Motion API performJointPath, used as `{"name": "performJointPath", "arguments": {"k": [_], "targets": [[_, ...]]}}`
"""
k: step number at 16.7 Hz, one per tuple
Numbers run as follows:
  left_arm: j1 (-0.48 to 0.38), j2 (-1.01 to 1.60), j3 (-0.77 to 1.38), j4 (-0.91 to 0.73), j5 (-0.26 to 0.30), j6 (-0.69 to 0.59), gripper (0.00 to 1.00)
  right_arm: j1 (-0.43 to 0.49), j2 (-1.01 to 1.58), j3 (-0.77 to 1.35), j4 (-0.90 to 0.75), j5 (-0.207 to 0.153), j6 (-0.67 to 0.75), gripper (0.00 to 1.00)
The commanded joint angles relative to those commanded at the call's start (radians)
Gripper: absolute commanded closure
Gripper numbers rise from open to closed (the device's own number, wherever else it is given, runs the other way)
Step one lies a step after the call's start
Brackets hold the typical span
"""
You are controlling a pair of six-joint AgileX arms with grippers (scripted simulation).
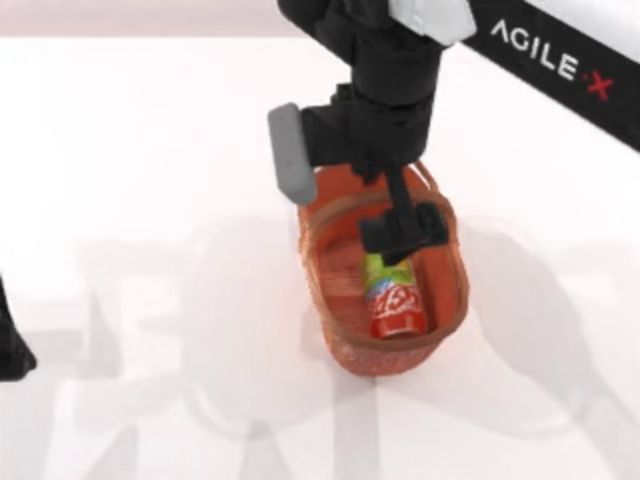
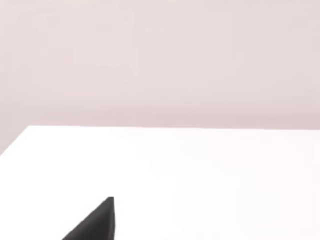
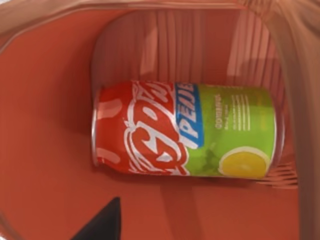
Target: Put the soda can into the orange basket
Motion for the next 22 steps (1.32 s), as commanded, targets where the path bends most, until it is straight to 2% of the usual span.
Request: {"name": "performJointPath", "arguments": {"k": [11,22], "targets": [[0.0,0.0,0.0,0.0,0.0,0.0,0.0,0.0,0.0,0.0,0.0,0.0,0.0,0.98],[0.0,0.0,0.0,0.0,0.0,0.0,0.0,0.0,0.0,0.0,0.0,0.0,0.0,1.0]]}}
